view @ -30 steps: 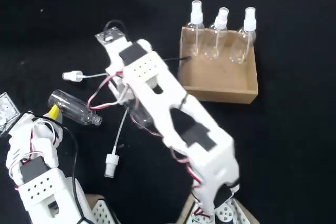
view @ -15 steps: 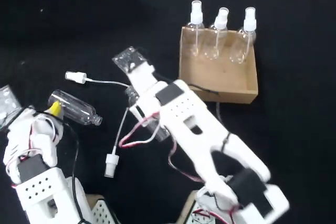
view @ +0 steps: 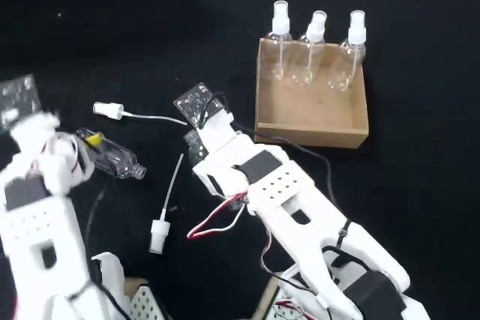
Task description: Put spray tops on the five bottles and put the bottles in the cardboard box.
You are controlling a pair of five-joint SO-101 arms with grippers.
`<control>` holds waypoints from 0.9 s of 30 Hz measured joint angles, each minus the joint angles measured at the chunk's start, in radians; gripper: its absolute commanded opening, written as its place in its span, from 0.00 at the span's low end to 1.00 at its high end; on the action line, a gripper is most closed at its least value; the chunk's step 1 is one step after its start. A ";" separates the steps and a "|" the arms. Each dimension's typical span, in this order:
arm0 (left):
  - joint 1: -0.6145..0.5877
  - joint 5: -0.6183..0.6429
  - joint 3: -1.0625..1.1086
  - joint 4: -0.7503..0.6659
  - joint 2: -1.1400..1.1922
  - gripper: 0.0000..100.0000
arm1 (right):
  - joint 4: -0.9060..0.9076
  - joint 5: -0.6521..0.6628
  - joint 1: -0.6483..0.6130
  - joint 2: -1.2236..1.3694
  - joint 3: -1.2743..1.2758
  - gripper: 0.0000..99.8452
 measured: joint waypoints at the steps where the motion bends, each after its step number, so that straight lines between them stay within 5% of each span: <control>1: 0.012 0.000 -0.049 0.023 0.063 0.29 | 0.000 0.000 0.000 -0.025 0.002 0.01; 20: 0.135 0.009 -0.640 0.127 0.787 0.29 | 0.012 0.000 0.077 -0.560 0.198 0.01; 27: 0.164 0.261 -0.882 0.175 1.048 0.29 | 0.012 0.000 0.077 -0.565 0.213 0.01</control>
